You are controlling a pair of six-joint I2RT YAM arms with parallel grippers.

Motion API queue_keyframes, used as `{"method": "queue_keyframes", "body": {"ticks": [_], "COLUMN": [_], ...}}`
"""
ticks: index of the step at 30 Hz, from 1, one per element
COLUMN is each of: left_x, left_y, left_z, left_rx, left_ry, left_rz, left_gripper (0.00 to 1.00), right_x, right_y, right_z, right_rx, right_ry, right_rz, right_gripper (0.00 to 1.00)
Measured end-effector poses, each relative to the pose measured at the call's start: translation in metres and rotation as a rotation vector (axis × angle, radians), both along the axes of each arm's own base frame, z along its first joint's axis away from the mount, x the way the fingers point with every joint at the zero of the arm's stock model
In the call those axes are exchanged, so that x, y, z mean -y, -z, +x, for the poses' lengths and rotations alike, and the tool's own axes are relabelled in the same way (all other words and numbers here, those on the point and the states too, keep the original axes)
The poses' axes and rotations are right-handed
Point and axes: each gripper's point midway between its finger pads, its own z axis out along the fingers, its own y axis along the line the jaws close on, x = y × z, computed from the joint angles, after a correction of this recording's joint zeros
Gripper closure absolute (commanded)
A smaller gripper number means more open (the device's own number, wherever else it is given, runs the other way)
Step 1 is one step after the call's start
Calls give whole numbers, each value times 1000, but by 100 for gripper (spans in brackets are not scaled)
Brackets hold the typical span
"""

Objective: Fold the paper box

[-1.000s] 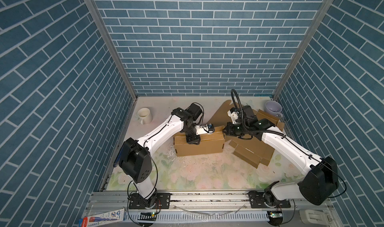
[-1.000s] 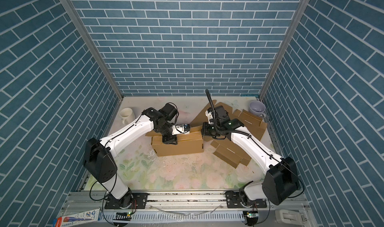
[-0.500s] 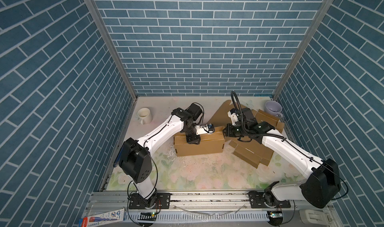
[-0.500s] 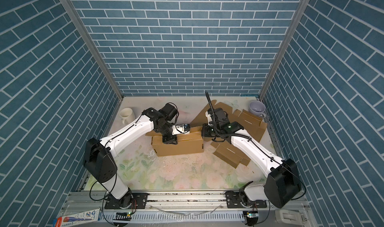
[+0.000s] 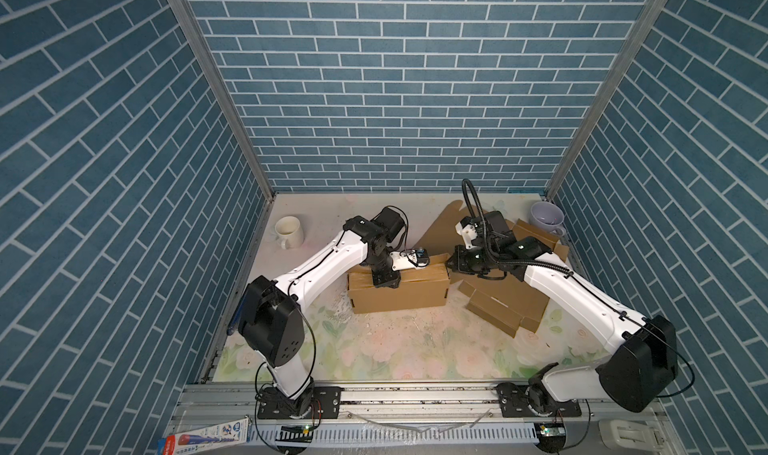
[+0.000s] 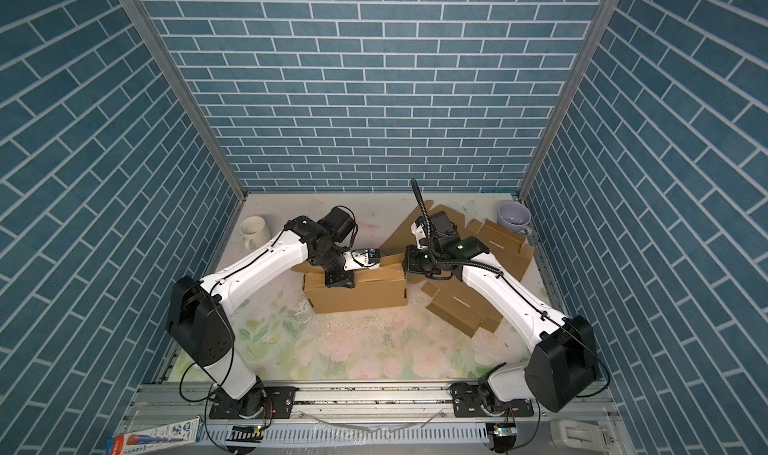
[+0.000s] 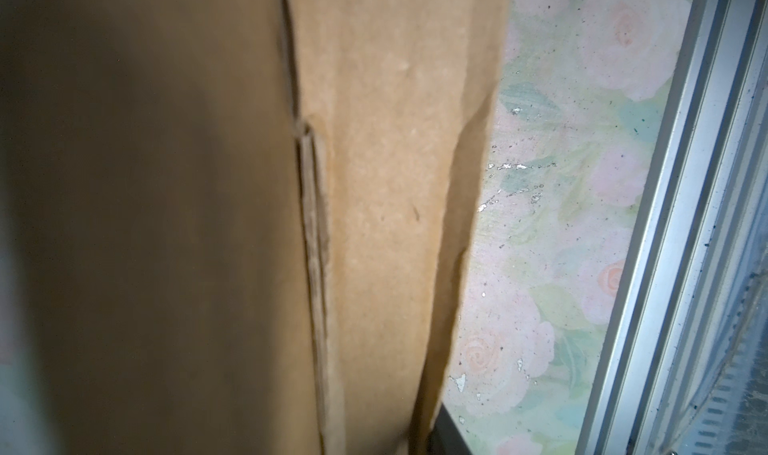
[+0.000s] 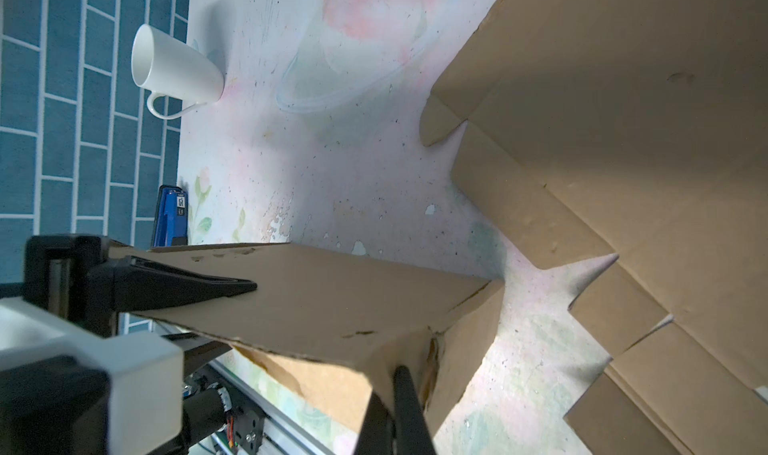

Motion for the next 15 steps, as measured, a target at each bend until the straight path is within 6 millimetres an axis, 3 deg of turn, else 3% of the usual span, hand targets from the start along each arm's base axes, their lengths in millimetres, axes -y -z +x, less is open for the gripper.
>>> {"method": "queue_keyframes", "body": {"ticks": [7, 15], "left_x": [0, 0], "left_y": [0, 0], "left_z": [0, -1], "left_rx": [-2, -2], "left_ry": [3, 4], "left_rz": [-2, -1], "left_gripper": [84, 77], "right_x": [0, 3], "right_y": [0, 5], "right_z": [-2, -4], "right_rx": [-52, 13], "right_ry": [13, 28], "right_rz": [53, 66], "right_gripper": [100, 100]}}
